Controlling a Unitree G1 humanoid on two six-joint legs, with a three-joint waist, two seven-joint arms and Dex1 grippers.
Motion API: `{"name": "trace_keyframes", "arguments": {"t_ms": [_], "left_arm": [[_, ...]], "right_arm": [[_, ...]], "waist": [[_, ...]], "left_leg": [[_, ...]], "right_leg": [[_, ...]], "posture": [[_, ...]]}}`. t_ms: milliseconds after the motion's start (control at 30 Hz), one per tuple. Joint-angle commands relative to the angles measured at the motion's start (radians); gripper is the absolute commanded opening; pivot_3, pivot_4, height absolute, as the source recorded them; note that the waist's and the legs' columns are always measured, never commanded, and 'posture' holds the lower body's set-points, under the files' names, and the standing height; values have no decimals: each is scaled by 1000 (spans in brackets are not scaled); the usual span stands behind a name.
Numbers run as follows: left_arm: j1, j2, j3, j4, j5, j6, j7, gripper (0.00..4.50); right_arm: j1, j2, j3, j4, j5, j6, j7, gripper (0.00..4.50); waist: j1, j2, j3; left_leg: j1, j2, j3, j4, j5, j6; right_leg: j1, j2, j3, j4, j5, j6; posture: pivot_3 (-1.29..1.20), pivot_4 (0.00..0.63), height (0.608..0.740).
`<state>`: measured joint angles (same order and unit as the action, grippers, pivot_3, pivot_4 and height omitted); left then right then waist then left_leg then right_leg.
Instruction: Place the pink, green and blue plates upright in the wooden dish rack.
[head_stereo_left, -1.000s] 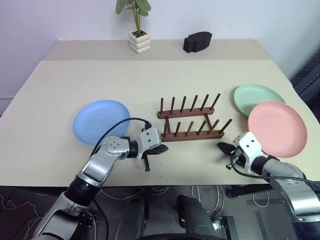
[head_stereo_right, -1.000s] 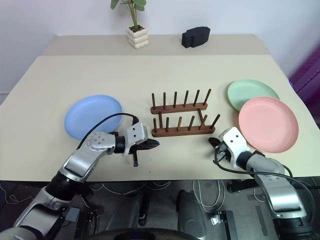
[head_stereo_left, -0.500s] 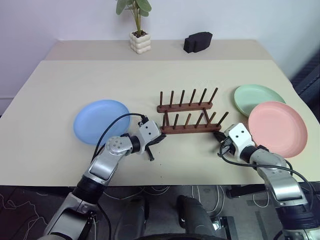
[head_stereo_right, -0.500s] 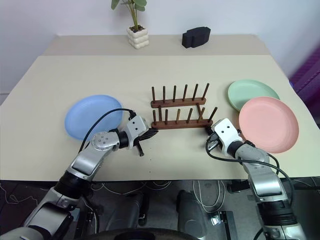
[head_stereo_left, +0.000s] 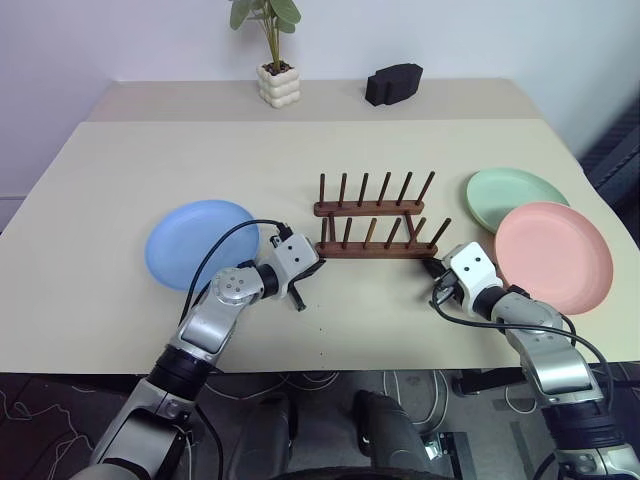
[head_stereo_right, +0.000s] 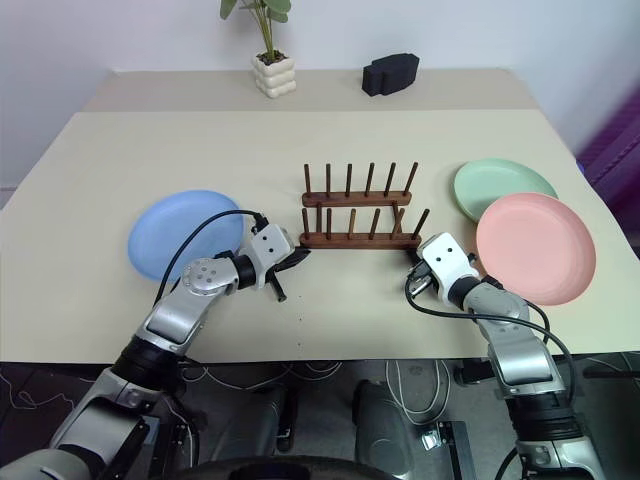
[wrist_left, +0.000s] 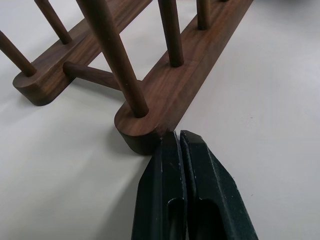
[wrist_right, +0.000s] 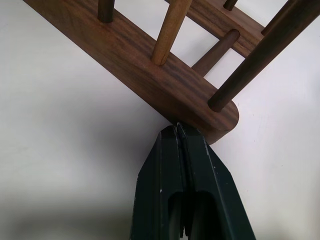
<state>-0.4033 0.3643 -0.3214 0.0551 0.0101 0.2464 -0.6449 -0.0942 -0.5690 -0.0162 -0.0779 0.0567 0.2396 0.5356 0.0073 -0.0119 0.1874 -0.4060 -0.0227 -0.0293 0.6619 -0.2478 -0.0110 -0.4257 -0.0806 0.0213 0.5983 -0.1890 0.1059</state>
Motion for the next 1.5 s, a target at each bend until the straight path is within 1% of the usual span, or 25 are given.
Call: {"name": "trace_keyframes", "arguments": {"t_ms": [33,133,200,267,300,333,367,433,567,600,700,833,1000,1033,1067,1100,1167,1300,1500], "left_arm": [[6,8,20,-22,-1,2,-9,48],[49,35,37,-114,-84,37,-95,48],[85,54,58,-197,-179,92,-170,48],[110,68,66,-254,-241,121,-223,48],[119,73,66,-273,-260,125,-241,0],[121,75,64,-283,-274,136,-253,0],[122,76,63,-290,-284,145,-259,0],[108,65,37,-284,-291,155,-280,0],[68,29,-10,-262,-303,158,-321,0],[60,20,-19,-261,-306,160,-332,0],[43,-1,-38,-255,-318,157,-362,0],[27,-16,-50,-242,-323,149,-384,0],[17,-14,-50,-229,-304,119,-391,0],[19,-16,-44,-228,-297,108,-381,0],[20,-17,-41,-228,-293,99,-375,0],[22,-17,-38,-228,-289,91,-369,0],[27,-18,-34,-231,-279,70,-353,0],[35,-23,-22,-236,-258,47,-305,0],[36,-23,-26,-233,-270,53,-299,0]], "right_arm": [[3,-4,-9,-18,-1,-5,6,0],[54,-44,-63,-115,32,14,35,0],[110,-76,-130,-208,104,60,84,0],[155,-102,-185,-273,163,104,121,0],[172,-111,-207,-297,186,124,131,521],[187,-119,-232,-319,209,145,139,813],[198,-124,-251,-334,225,161,144,1266],[233,-131,-320,-350,238,183,131,2290],[311,-128,-388,-346,172,176,70,4316],[328,-123,-398,-348,154,171,52,4415],[363,-108,-417,-345,128,177,13,4415],[394,-102,-406,-331,104,184,-10,4415],[366,-88,-366,-270,59,158,-55,4415],[359,-90,-356,-258,48,150,-59,3884],[353,-91,-349,-249,41,145,-62,3633],[347,-93,-342,-238,33,138,-64,3040],[332,-92,-332,-214,26,125,-68,2092],[314,-93,-322,-183,15,104,-70,27],[318,-95,-327,-187,3,92,-71,27]], "waist": [[0,0,0],[0,0,0],[2,1,0],[5,1,0],[5,1,0],[5,1,0],[5,0,0],[6,1,0],[7,0,0],[7,0,0],[3,1,0],[2,1,0],[4,1,0],[4,1,0],[4,1,0],[4,1,0],[4,1,0],[4,1,0],[5,0,0]], "left_leg": [[0,0,0,0,0,0],[0,0,0,0,0,0],[-1,0,0,-1,0,1],[-2,1,-1,-1,-1,1],[-2,2,-1,0,-1,1],[-1,2,-1,0,-1,1],[-1,2,0,1,-1,1],[-1,2,0,1,-1,1],[-1,1,0,1,-1,1],[-2,1,0,1,-1,1],[-1,0,0,1,-1,1],[-1,0,0,1,-1,2],[-1,1,0,1,-1,2],[-1,1,0,1,-1,2],[-1,1,0,1,-1,2],[-1,1,0,1,-1,2],[-1,1,0,1,-1,2],[-1,1,0,1,-1,2],[-1,1,0,1,-1,2]], "right_leg": [[0,0,0,0,0,0],[0,0,0,0,0,0],[-1,0,0,0,0,0],[-1,-1,0,0,-1,1],[-1,-1,0,-1,-1,1],[0,-1,0,-1,-1,1],[0,-1,0,-1,-1,1],[1,-1,0,-1,-2,2],[1,-1,0,-1,-1,1],[1,-1,0,-1,-1,1],[0,-1,0,-1,-1,1],[0,0,0,-1,-2,1],[0,-1,0,-2,-2,1],[0,-1,0,-2,-2,1],[0,-1,0,-2,-2,1],[0,-1,0,-2,-2,1],[0,-1,0,-2,-2,1],[0,-1,0,-2,-2,1],[0,-1,0,-2,-2,1]], "posture": [[0,150,736],[0,150,736],[0,150,736],[0,150,736],[0,150,736],[0,150,736],[0,150,736],[0,150,736],[0,150,736],[0,150,736],[0,150,736],[0,150,736],[0,150,736],[0,150,736],[0,150,736],[0,150,736],[0,150,736],[0,150,736],[0,150,736]]}}
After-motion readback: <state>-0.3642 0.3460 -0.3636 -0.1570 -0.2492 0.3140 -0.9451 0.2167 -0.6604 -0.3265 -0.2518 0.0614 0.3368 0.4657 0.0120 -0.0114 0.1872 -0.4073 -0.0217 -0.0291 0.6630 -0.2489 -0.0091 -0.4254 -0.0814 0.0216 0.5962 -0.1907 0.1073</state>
